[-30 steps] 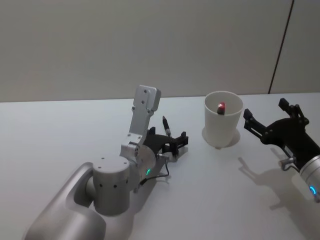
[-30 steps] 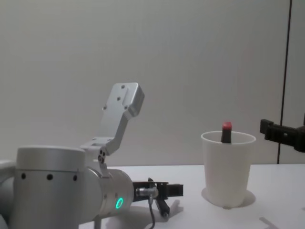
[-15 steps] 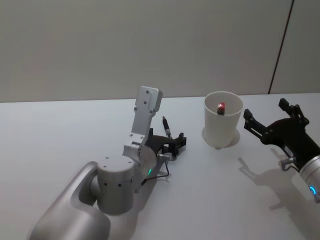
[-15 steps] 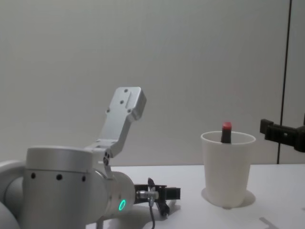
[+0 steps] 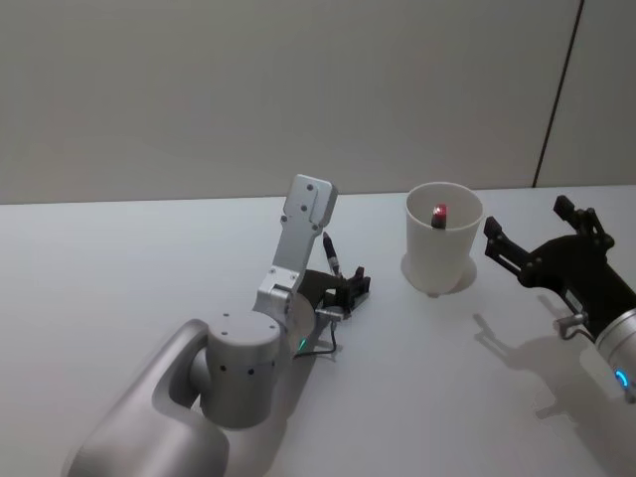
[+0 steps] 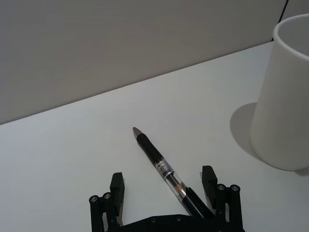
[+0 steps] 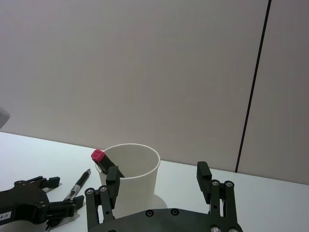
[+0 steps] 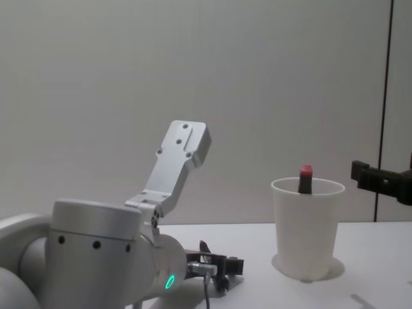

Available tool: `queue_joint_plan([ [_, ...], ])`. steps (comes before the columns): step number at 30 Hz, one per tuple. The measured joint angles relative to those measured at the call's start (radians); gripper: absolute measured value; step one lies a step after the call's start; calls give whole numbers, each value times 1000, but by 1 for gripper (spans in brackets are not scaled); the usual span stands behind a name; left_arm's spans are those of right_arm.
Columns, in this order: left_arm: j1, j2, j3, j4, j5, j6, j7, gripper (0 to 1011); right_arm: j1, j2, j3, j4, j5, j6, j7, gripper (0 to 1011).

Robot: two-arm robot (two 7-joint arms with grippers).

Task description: Place the pen into the pen holder.

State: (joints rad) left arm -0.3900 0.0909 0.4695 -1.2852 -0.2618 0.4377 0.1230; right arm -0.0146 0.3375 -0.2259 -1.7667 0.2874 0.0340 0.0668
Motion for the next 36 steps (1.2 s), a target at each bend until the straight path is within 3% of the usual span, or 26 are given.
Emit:
queue_joint_plan([
  [10, -2, -4, 6, 4, 30, 3, 1, 997, 0, 0, 0, 0, 0, 0, 0, 1002],
  [18, -3, -6, 9, 6, 44, 4, 0, 841, 0, 0, 0, 0, 0, 0, 0, 1002],
  [36, -3, -8, 11, 8, 55, 5, -1, 733, 0, 0, 0, 0, 0, 0, 0, 1002],
])
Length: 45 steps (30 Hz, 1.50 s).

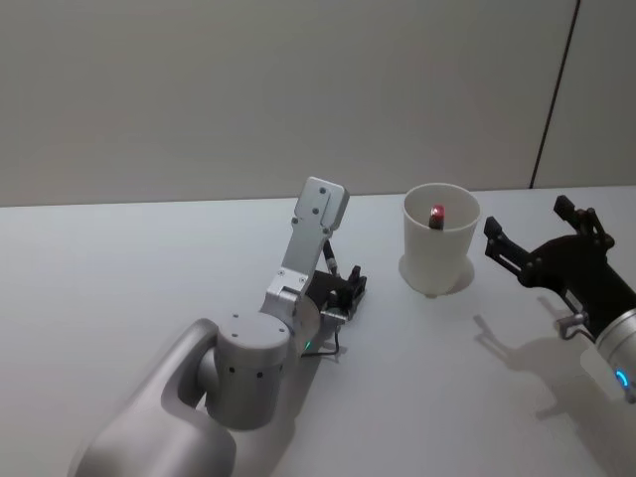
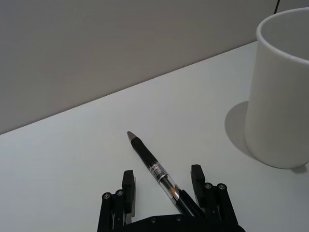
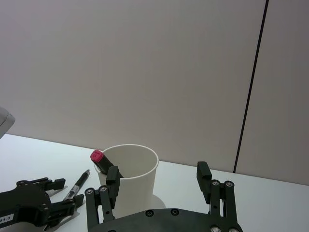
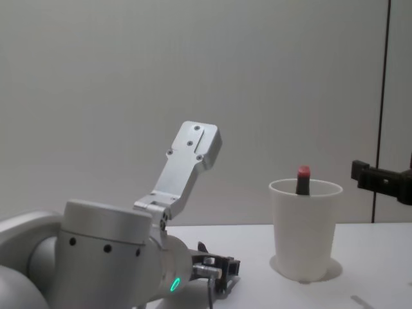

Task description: Place the pen into the pen holder.

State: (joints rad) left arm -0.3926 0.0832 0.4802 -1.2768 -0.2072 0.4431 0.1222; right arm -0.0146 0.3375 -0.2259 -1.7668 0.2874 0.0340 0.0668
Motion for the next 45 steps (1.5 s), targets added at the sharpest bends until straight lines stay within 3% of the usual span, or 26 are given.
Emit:
queue_joint_plan([
  [5, 0, 1, -2, 0, 2, 1, -14, 703, 0, 0, 0, 0, 0, 0, 0, 1002],
  [10, 0, 4, -5, -4, 2, 7, -42, 547, 0, 0, 0, 0, 0, 0, 0, 1002],
  [22, 1, 9, -9, -11, 2, 15, -77, 343, 0, 0, 0, 0, 0, 0, 0, 1001],
  [45, 7, 14, -12, -16, 12, 2, -94, 195, 0, 0, 0, 0, 0, 0, 0, 1002],
])
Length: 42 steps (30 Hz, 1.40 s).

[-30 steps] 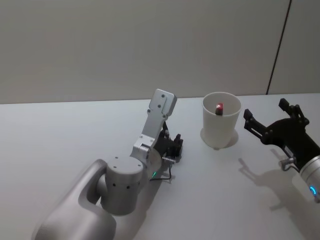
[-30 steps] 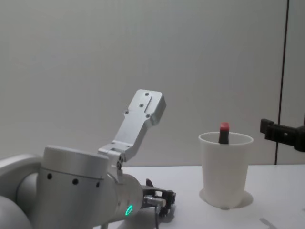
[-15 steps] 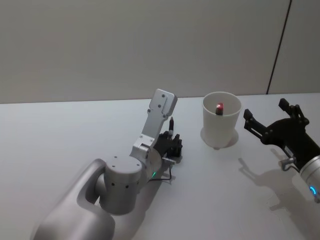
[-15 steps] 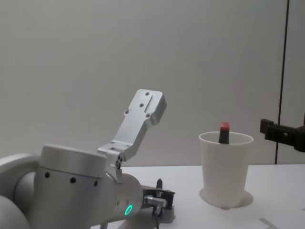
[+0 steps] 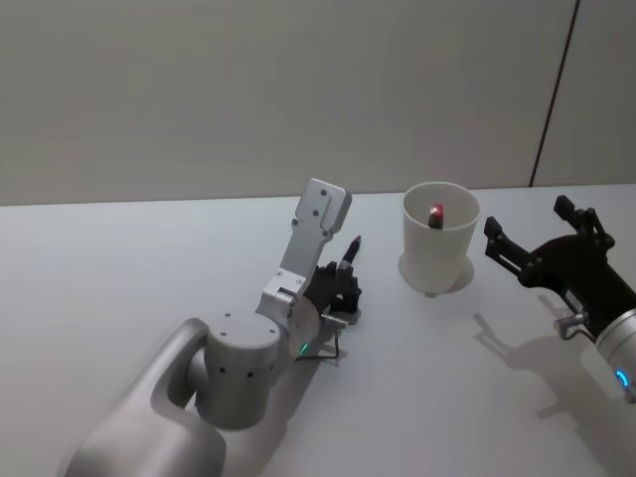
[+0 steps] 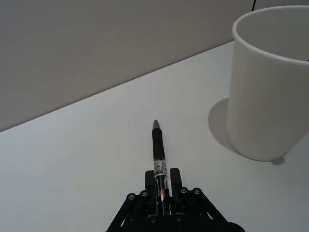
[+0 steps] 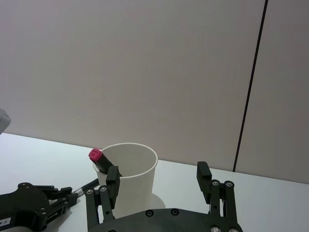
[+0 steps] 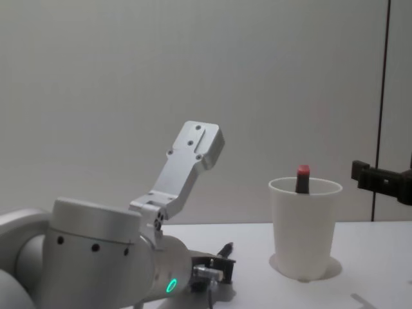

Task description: Place the pen into the pen holder.

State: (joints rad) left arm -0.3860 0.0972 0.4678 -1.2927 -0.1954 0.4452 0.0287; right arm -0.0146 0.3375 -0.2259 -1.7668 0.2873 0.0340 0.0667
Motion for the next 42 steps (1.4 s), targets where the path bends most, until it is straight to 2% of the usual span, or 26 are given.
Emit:
queue_joint_plan([
  [6, 8, 9, -9, -9, 9, -24, 7, 142, 0, 0, 0, 0, 0, 0, 0, 1002],
  [17, 27, 31, -33, -53, -1, -81, 29, 135, 0, 0, 0, 0, 0, 0, 0, 1002],
  [31, 62, 63, -64, -127, -54, -151, 31, 135, 0, 0, 0, 0, 0, 0, 0, 1002],
  [42, 98, 105, -102, -202, -113, -253, 3, 135, 0, 0, 0, 0, 0, 0, 0, 1002],
])
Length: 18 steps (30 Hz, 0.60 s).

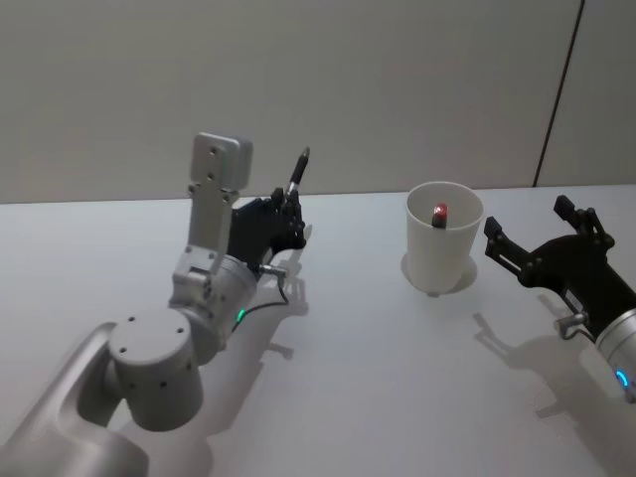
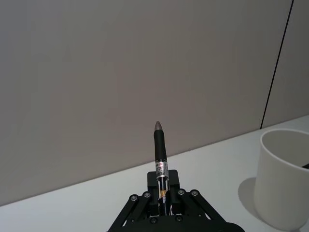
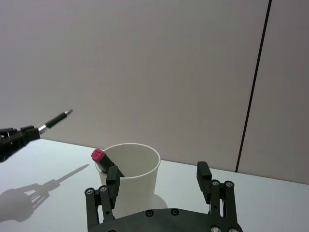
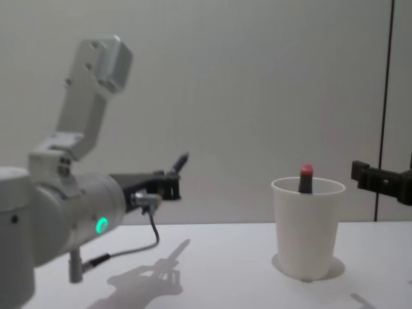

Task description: Place the pen into the pen holder.

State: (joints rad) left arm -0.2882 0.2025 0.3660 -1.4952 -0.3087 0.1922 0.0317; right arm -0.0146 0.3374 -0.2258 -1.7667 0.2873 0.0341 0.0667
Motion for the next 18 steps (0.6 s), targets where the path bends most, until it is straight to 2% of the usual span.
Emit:
queue_joint_plan([
  [7, 18, 27, -24, -37, -37, -76, -35, 135, 0, 0, 0, 0, 0, 0, 0, 1002],
  [12, 33, 54, -46, -67, -82, -153, -93, 135, 0, 0, 0, 0, 0, 0, 0, 1002],
  [13, 33, 54, -46, -67, -82, -153, -93, 135, 0, 0, 0, 0, 0, 0, 0, 1002],
  [14, 37, 62, -54, -75, -100, -180, -119, 135, 0, 0, 0, 0, 0, 0, 0, 1002],
  [18, 43, 76, -66, -86, -131, -218, -168, 135, 0, 0, 0, 0, 0, 0, 0, 1002],
])
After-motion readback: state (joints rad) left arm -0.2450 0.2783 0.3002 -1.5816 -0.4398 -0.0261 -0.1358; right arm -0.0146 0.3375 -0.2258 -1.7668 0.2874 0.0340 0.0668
